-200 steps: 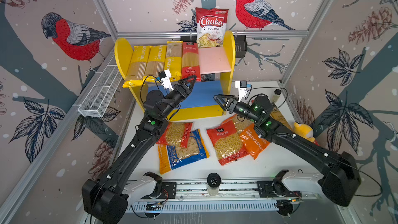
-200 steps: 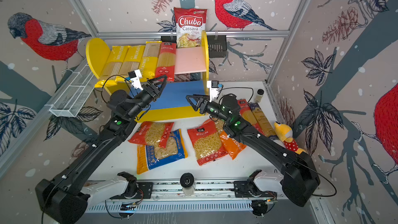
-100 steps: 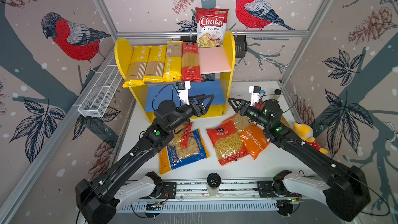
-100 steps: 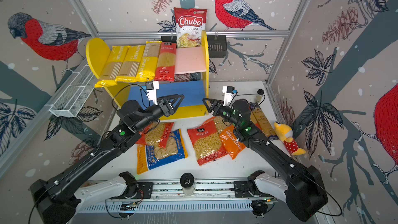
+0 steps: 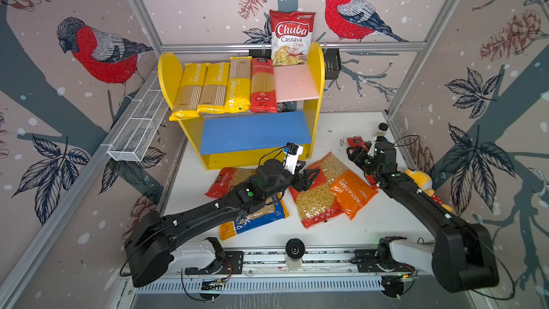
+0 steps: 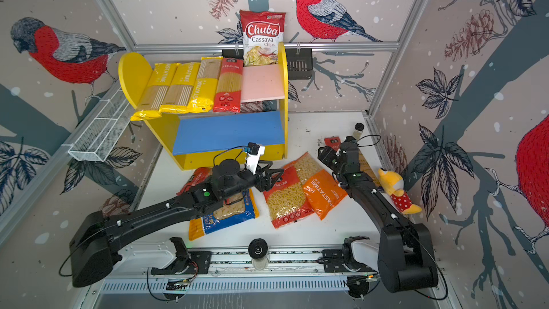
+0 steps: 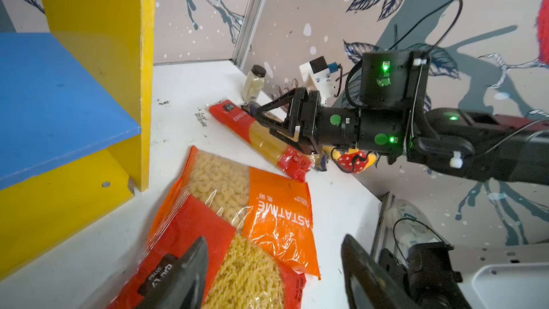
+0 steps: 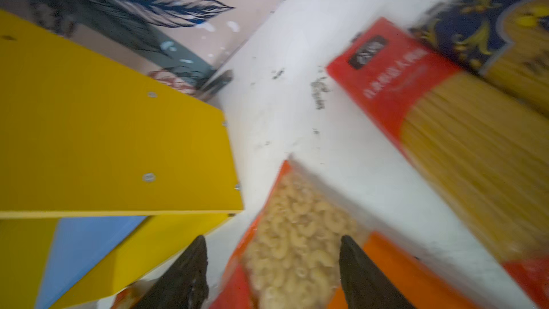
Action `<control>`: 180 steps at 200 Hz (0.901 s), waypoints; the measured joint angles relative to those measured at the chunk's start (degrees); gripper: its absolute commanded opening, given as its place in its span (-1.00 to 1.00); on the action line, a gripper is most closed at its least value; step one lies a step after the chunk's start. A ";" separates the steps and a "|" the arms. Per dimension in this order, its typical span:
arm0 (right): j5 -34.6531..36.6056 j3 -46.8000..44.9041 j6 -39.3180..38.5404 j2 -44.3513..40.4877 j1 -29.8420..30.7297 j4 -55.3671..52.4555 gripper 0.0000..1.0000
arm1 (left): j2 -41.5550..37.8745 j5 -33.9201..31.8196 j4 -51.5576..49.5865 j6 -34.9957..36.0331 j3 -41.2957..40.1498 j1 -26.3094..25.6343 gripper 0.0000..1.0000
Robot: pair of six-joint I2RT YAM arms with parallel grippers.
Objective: Arrange pasta packages on shelves
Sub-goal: Pick up the pasta bag from the middle-right of the table.
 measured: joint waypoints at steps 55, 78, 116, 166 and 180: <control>27.89 8.63 -3.61 14.91 2.84 -8.61 0.87 | 7.23 1.99 4.50 -2.05 -1.03 -0.31 0.39; 34.14 11.43 -5.09 21.22 3.23 -10.38 0.88 | 8.04 2.58 6.01 -3.04 -1.05 -0.35 0.39; 36.63 14.45 -6.93 27.34 1.79 -11.87 0.83 | 8.02 3.32 6.56 -3.04 -1.01 -0.35 0.39; 30.73 16.92 -9.68 30.97 -1.77 -11.37 0.65 | 8.04 3.32 6.73 -2.99 -0.87 -0.35 0.39; 28.20 17.27 -10.12 31.71 -2.97 -9.64 0.56 | 8.07 3.32 6.84 -2.99 -0.79 -0.35 0.39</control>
